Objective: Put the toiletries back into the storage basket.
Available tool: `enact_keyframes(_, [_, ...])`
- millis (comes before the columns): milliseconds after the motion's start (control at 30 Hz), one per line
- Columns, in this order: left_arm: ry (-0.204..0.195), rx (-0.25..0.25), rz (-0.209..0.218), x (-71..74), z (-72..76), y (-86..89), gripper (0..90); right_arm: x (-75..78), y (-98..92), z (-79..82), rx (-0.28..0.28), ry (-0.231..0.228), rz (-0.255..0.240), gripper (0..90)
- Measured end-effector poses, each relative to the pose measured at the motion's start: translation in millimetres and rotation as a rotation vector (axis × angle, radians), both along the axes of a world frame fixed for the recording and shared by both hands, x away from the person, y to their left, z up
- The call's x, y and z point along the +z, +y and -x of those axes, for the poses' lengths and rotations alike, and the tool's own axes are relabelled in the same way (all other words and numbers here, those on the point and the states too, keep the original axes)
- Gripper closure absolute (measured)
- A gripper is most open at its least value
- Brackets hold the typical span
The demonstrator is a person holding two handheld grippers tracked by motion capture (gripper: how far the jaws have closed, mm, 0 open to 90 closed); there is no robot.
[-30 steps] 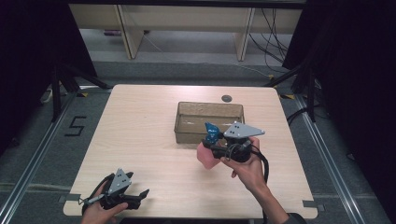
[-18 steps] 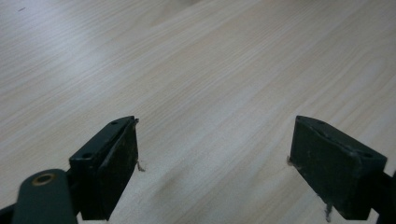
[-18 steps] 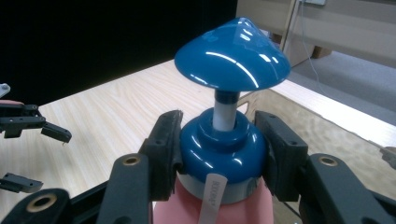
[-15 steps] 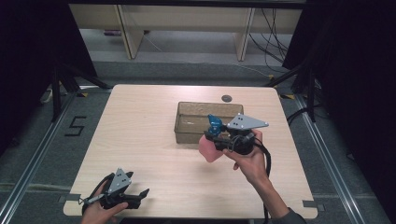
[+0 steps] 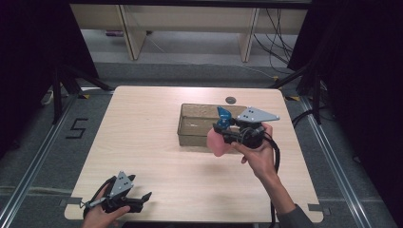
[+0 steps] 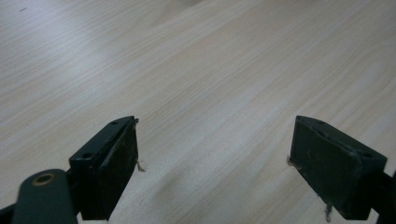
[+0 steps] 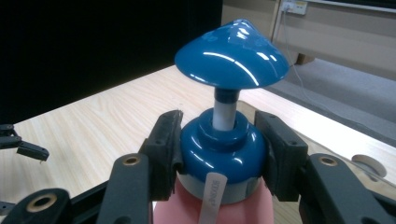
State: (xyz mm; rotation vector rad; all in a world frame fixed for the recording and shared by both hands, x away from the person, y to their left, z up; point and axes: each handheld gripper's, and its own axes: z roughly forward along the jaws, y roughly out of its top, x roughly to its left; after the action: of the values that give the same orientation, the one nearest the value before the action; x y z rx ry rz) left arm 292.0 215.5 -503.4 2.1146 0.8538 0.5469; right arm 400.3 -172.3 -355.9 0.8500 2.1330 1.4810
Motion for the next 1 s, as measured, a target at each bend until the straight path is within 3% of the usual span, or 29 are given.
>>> enact_keyframes(100, [0.023, 0.009, 0.013, -0.8, 1.7, -0.7, 15.0, 1.3, -1.7, -1.1, -0.016, 0.003, 0.002, 53.2])
enact_keyframes(167, [0.014, 0.013, 0.013, -0.6, 0.8, -0.7, 15.0, 2.3, -4.0, -4.4, -0.019, -0.01, 0.007, 53.2])
enact_keyframes(200, [0.013, 0.009, 0.012, -0.3, 0.6, -0.7, 15.0, 2.4, -4.1, -5.0, -0.02, 0.006, -0.007, 53.2])
enact_keyframes(233, [0.014, 0.006, 0.012, -0.6, 0.9, -0.8, 15.0, 3.4, -6.0, -7.2, -0.025, -0.017, 0.012, 53.2])
enact_keyframes(300, [0.016, 0.025, 0.014, -1.3, 1.7, -1.3, 15.0, 4.4, -7.3, -8.8, -0.035, -0.003, 0.004, 53.2])
enact_keyframes(333, [0.014, 0.013, 0.021, -1.5, 0.9, -0.7, 15.0, 4.4, -8.1, -11.6, -0.032, -0.019, 0.001, 53.2])
enact_keyframes(467, [0.02, 0.007, 0.014, -0.8, 1.6, -0.9, 15.0, 6.3, -11.4, -18.3, -0.052, -0.01, -0.004, 53.2])
enact_keyframes(533, [0.015, 0.017, 0.032, -1.3, 1.2, -1.6, 15.0, 7.4, -14.9, -24.3, -0.075, -0.007, 0.0, 53.2])
enact_keyframes(600, [0.004, 0.002, -0.006, 0.0, 0.4, 0.4, 15.0, 7.3, -17.7, -29.0, -0.096, -0.018, 0.003, 53.2])
enact_keyframes(667, [0.017, 0.009, 0.017, -1.0, 1.2, -0.2, 15.0, 6.9, -20.2, -33.6, -0.107, -0.008, 0.002, 53.2])
enact_keyframes(700, [0.001, 0.002, -0.006, -0.1, -0.6, 0.8, 15.0, 6.3, -20.9, -36.1, -0.109, 0.0, -0.007, 53.2])
enact_keyframes(767, [-0.012, 0.006, -0.001, -0.4, -0.9, 0.0, 15.0, 6.3, -22.1, -38.0, -0.122, 0.001, 0.003, 53.2])
enact_keyframes(833, [0.016, 0.002, 0.016, -1.2, 1.1, -0.5, 15.0, 5.0, -23.9, -43.2, -0.127, 0.003, 0.004, 53.2])
enact_keyframes(867, [0.014, 0.01, 0.005, -0.9, 1.2, -0.2, 15.0, 3.8, -25.5, -46.4, -0.15, 0.016, -0.003, 53.2])
enact_keyframes(900, [0.016, 0.013, 0.024, -1.6, 1.1, -0.8, 15.0, 3.8, -25.5, -46.4, -0.15, 0.016, -0.003, 53.2])
enact_keyframes(967, [0.006, 0.005, 0.006, -0.3, 0.0, 0.0, 15.0, 2.2, -27.8, -51.2, -0.152, 0.022, -0.008, 53.2])
enact_keyframes(1000, [0.011, 0.004, 0.015, -1.1, 0.8, -0.4, 15.0, 1.1, -29.2, -53.9, -0.168, -0.001, -0.004, 53.2])
